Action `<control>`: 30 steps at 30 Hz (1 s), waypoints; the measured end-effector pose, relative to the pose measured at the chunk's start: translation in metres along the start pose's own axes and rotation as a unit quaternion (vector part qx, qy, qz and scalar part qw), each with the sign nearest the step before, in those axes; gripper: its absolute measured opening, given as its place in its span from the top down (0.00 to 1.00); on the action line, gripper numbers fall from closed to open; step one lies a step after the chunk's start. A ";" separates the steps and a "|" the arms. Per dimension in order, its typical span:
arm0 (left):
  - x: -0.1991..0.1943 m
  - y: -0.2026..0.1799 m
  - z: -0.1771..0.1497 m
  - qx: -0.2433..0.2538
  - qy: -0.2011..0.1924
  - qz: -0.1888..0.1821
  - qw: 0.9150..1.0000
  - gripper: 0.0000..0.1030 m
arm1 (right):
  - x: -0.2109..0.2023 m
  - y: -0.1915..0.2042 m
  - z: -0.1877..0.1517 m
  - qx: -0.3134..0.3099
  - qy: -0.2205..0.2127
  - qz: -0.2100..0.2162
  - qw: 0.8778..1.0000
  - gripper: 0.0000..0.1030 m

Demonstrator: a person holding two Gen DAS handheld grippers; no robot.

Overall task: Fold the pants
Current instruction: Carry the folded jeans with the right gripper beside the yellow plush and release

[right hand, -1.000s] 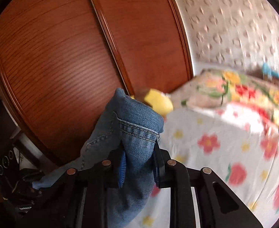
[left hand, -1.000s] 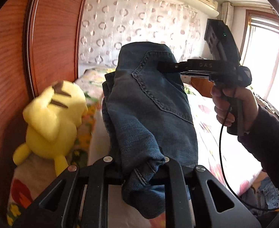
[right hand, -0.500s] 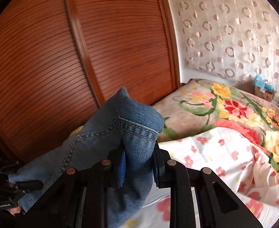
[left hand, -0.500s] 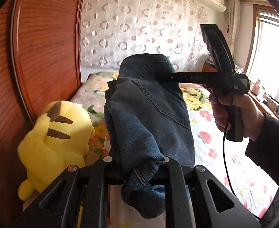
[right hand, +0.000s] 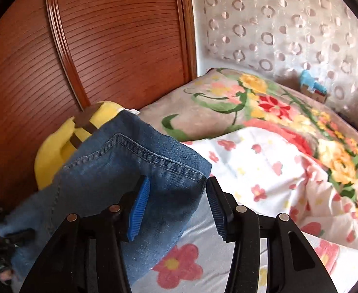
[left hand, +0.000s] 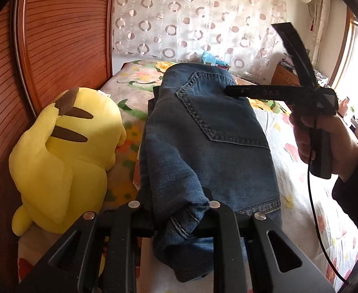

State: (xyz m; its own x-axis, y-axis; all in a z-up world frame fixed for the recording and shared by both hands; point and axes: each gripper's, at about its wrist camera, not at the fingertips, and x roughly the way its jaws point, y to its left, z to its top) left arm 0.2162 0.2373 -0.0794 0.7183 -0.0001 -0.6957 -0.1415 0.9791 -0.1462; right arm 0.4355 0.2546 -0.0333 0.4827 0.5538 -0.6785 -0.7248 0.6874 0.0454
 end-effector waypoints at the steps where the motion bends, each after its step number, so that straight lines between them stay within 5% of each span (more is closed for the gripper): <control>1: -0.003 -0.002 0.000 0.004 -0.003 0.007 1.000 0.77 | -0.004 -0.001 0.000 0.010 -0.005 0.003 1.000 0.51; 10: -0.045 -0.016 0.003 0.029 -0.068 0.037 0.997 0.49 | -0.101 0.000 -0.062 0.006 -0.061 0.024 0.998 0.51; 19: -0.090 -0.053 0.005 0.054 -0.107 0.017 0.993 0.21 | -0.202 -0.001 -0.131 0.023 -0.099 0.005 0.995 0.51; 30: -0.129 -0.117 0.003 0.099 -0.145 -0.005 0.984 0.08 | -0.294 -0.006 -0.178 0.039 -0.137 -0.026 0.989 0.51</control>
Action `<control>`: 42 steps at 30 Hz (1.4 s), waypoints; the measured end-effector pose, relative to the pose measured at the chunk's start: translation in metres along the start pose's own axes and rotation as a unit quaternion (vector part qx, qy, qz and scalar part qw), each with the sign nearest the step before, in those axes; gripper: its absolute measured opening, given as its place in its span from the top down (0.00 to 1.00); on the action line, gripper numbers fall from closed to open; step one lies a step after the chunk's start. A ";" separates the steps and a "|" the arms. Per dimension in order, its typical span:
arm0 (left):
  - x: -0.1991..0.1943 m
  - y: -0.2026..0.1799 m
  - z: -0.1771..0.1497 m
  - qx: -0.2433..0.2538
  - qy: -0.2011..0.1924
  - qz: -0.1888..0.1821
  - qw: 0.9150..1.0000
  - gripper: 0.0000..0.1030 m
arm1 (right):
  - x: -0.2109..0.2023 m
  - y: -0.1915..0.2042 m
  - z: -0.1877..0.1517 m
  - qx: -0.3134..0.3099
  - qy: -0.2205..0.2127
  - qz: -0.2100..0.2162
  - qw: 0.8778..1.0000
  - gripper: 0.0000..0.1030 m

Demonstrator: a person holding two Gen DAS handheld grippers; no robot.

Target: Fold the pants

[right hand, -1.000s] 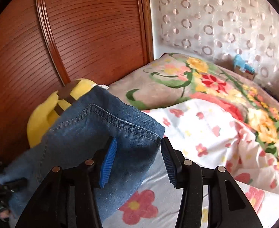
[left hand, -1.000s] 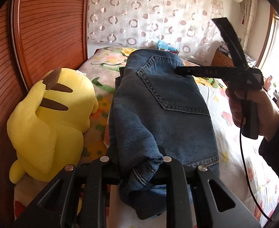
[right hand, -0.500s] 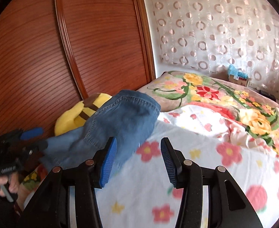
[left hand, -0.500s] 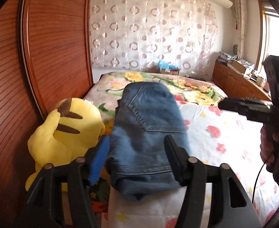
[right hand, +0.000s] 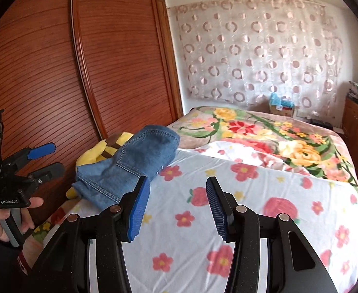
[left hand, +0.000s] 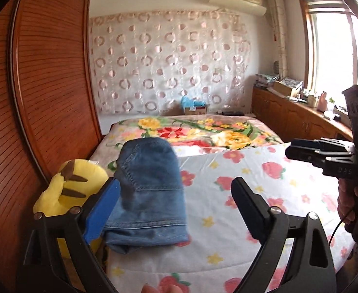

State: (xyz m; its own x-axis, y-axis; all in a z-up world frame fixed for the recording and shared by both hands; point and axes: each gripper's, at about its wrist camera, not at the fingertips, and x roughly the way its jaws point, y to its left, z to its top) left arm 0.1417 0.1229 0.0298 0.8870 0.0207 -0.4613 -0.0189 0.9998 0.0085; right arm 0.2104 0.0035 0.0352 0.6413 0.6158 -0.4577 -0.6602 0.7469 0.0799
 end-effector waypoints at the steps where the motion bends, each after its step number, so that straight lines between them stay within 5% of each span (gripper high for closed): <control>1: -0.002 -0.004 0.002 -0.002 -0.001 -0.005 1.000 0.00 | -0.010 0.000 -0.003 -0.001 -0.004 -0.003 1.000 0.51; 13: -0.013 -0.049 0.009 0.007 -0.001 -0.046 0.999 0.00 | -0.043 0.006 -0.016 0.005 -0.020 -0.040 0.999 0.51; 21: -0.022 -0.080 0.008 0.011 0.003 -0.053 0.999 0.00 | -0.060 0.010 -0.027 0.016 -0.025 -0.077 0.997 0.27; 42: -0.031 -0.135 -0.001 0.016 0.030 -0.057 0.998 0.00 | -0.115 0.026 -0.043 0.039 -0.024 -0.124 0.991 0.27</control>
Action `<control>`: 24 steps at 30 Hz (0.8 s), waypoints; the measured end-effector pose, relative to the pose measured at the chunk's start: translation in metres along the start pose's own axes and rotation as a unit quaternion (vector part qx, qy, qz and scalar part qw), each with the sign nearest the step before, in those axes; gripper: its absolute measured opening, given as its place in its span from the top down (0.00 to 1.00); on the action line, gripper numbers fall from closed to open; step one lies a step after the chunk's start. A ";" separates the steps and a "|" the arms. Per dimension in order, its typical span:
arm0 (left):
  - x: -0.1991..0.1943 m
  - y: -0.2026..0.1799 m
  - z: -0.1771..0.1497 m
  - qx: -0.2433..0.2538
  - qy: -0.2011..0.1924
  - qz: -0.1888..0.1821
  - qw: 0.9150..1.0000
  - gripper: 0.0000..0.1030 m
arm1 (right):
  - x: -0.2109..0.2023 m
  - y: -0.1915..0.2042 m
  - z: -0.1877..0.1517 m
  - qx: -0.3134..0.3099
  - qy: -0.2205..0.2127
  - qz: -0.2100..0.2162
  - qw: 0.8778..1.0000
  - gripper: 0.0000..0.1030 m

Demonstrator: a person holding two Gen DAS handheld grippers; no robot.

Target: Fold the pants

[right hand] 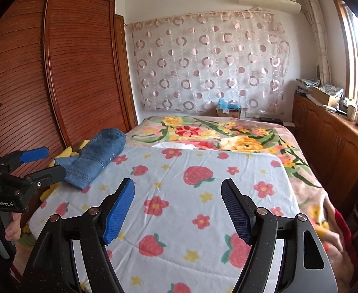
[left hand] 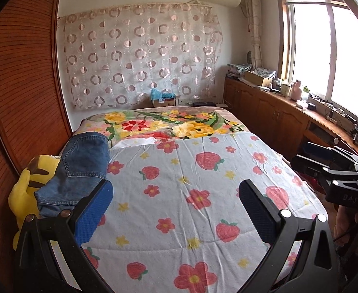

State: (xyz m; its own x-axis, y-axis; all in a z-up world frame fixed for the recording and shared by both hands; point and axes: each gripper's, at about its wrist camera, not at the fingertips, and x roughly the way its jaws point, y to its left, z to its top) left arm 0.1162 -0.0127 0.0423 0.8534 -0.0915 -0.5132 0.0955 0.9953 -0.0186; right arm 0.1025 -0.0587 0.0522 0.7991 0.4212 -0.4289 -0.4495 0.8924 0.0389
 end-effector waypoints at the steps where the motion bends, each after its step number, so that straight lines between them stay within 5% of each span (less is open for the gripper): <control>1: -0.003 -0.002 -0.001 -0.002 -0.002 -0.001 1.000 0.00 | -0.003 0.000 0.000 0.004 -0.003 -0.001 1.000 0.27; 12: -0.048 -0.021 -0.001 0.001 -0.041 0.001 0.999 0.00 | -0.059 0.005 -0.001 0.020 -0.054 -0.025 0.998 0.27; 24: -0.059 -0.020 0.000 -0.004 -0.051 0.005 0.999 0.00 | -0.060 0.008 -0.009 0.021 -0.060 -0.028 0.998 0.27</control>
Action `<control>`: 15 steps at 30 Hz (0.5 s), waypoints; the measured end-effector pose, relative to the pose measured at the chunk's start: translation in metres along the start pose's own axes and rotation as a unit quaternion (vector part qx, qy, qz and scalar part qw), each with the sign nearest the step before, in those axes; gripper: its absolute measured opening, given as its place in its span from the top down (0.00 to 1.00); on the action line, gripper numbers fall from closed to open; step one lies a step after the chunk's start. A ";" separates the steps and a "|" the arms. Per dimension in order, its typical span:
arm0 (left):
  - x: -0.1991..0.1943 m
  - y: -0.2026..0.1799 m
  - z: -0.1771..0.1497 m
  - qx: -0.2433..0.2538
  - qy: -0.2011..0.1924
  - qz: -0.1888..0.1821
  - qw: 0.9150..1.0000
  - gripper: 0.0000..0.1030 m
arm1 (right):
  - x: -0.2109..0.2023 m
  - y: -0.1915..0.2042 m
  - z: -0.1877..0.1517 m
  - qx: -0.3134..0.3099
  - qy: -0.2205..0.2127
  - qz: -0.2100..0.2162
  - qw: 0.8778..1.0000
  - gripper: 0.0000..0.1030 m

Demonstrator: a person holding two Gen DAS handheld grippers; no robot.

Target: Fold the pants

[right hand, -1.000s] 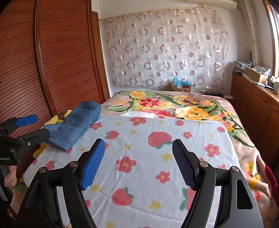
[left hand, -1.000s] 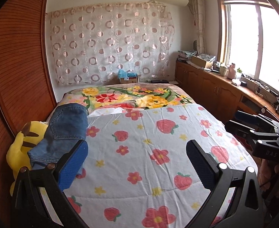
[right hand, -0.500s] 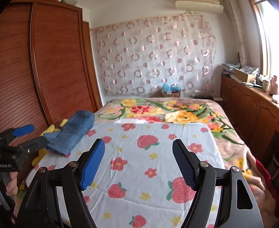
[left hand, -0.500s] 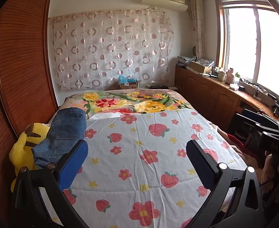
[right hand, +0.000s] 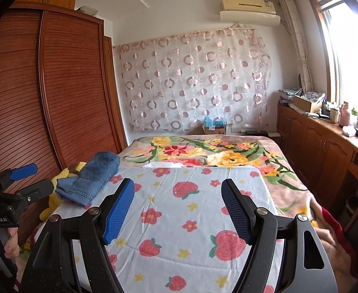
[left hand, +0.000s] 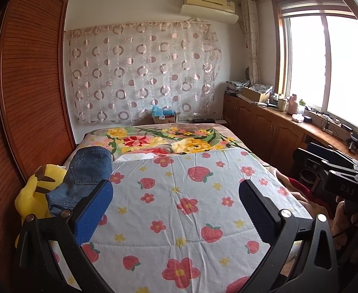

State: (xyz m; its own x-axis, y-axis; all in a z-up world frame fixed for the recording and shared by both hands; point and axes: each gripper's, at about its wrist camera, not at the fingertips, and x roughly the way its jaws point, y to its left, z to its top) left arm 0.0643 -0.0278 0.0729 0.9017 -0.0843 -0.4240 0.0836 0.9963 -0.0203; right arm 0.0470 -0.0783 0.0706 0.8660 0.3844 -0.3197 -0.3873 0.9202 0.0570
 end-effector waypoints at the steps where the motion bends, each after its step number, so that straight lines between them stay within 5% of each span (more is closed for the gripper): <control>1: 0.000 0.001 0.000 -0.002 0.000 0.001 1.000 0.00 | -0.001 -0.002 -0.001 0.000 0.000 0.000 1.000 0.27; 15: -0.001 0.010 0.000 -0.020 -0.005 0.013 1.000 0.00 | -0.005 -0.009 0.001 -0.006 -0.001 0.002 1.000 0.27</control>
State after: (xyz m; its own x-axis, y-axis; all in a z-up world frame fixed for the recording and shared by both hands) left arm 0.0643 -0.0173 0.0726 0.9076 -0.0591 -0.4155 0.0436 0.9980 -0.0467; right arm 0.0464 -0.0882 0.0727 0.8648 0.3891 -0.3172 -0.3954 0.9173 0.0473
